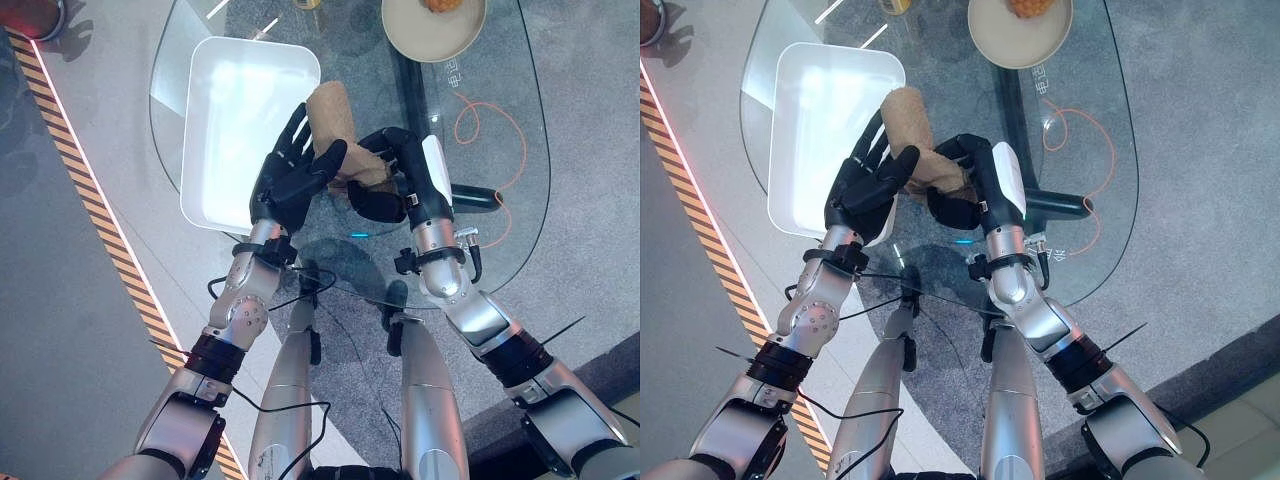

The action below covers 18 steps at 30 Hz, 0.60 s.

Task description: Wipe the table with a cloth and put it in the basket.

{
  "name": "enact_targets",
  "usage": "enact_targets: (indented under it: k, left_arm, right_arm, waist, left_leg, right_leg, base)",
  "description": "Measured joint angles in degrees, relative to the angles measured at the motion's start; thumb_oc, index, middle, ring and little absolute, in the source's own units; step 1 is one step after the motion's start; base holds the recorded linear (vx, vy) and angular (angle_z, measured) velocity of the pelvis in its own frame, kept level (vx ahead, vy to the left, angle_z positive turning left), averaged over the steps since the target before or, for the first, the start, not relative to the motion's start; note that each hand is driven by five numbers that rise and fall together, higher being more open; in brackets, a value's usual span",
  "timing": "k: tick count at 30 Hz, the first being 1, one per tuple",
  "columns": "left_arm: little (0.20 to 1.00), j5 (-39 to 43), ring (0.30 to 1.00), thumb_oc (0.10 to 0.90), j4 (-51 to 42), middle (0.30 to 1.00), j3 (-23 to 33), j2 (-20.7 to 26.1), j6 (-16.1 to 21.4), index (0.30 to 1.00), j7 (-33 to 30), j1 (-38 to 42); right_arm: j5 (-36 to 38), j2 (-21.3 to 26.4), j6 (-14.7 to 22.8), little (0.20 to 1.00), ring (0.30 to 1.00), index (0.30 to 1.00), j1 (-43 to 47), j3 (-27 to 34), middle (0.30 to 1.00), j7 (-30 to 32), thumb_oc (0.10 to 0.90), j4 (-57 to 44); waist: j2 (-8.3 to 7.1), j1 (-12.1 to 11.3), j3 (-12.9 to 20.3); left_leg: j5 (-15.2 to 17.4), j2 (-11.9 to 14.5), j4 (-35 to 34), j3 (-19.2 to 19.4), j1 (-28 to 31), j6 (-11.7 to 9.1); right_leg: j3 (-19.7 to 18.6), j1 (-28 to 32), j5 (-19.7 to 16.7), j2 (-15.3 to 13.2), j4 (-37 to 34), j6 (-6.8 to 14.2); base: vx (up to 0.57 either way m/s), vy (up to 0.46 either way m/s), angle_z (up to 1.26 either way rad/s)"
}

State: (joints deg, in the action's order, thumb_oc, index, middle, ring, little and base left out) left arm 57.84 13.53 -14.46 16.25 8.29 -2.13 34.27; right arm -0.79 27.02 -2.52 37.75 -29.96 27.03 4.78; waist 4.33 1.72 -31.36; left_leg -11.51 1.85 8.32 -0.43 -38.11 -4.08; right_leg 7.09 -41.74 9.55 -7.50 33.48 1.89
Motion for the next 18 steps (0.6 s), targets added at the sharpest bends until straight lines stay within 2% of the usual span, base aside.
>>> enact_targets:
  k: [7,8,9,10,11,12,18]
  left_arm:
    - [0.9,-0.02,0.9,0.8,0.0,0.9,-0.02,-0.12,0.04,0.9,-1.46,0.95]
    - [0.82,-0.01,0.832,0.72,0.0,0.832,-0.03,-0.12,0.15,0.832,-1.8,1.0]
    - [0.683,-0.01,0.714,0.583,0.0,0.714,-0.04,-0.14,0.38,0.714,-1.98,1.0]
    - [0.466,-0.01,0.528,0.366,0.02,0.528,-0.03,-0.18,0.9,0.528,-2.05,0.99]
    - [0.376,-0.01,0.451,0.276,0.02,0.451,-0.03,-0.19,1.28,0.451,-2.05,1.0]
    - [0.2,-0.01,0.3,0.1,0.02,0.3,-0.03,-0.21,1.99,0.3,-2.05,0.99]
    - [0.2,-2.08,0.3,0.1,0.05,0.3,0.24,-0.22,5.67,0.3,-2.09,1.47]
  right_arm:
    - [0.33,-0.05,-0.72,0.2,0.3,0.3,0.02,-1.16,0.3,-1.64,0.1,-1.41]
    - [0.34,-0.04,-0.72,0.2,0.3,0.3,0.06,-1.49,0.3,-1.72,0.1,-1.41]
    - [0.34,-0.05,-0.72,0.2,0.3,0.3,0.07,-1.67,0.3,-1.76,0.1,-1.41]
    - [0.34,-0.11,-0.72,0.2,0.3,0.3,0.08,-1.79,0.3,-1.88,0.1,-1.41]
    - [0.34,-0.17,-0.72,0.2,0.3,0.3,0.08,-1.81,0.3,-1.93,0.1,-1.41]
    - [0.34,-0.3,-0.72,0.2,0.3,0.3,0.12,-1.79,0.3,-1.93,0.1,-1.42]
    - [0.32,-0.36,-0.72,0.2,0.3,0.3,0.29,-2.24,0.3,-2.26,0.1,-3.76]
  waist:
    - [0.0,-0.02,0.0]
    - [0.0,-0.02,0.0]
    - [0.0,-0.02,0.0]
    - [0.0,-0.05,0.0]
    - [0.0,-0.04,0.0]
    - [0.0,-0.03,0.0]
    - [0.0,-0.01,0.0]
  left_leg:
    - [0.0,0.01,0.0,0.0,0.03,-0.01]
    - [0.0,0.0,0.0,0.0,0.03,-0.01]
    - [0.0,0.01,0.0,0.0,0.03,-0.01]
    - [-0.01,0.01,0.0,0.0,0.03,-0.01]
    - [-0.01,0.01,0.0,0.0,0.03,-0.01]
    - [-0.01,0.01,0.0,0.0,0.03,-0.01]
    - [-0.01,0.01,0.0,0.0,0.03,-0.01]
  right_leg:
    - [-0.01,-0.02,0.0,0.01,0.07,0.0]
    - [-0.01,-0.02,0.0,0.01,0.08,0.0]
    - [-0.01,-0.02,0.0,0.01,0.09,0.0]
    - [-0.01,-0.03,0.0,0.02,0.1,0.0]
    - [-0.01,-0.04,0.01,0.02,0.11,0.0]
    - [-0.01,-0.04,0.01,0.02,0.11,0.0]
    - [-0.02,-0.04,0.01,0.02,0.13,0.0]
  base:
    - [0.0,0.0,0.0]
    - [0.0,0.0,0.0]
    - [0.0,0.0,0.0]
    - [0.0,0.0,0.0]
    - [0.0,0.0,0.0]
    - [0.0,0.0,0.0]
    - [0.0,0.0,0.0]
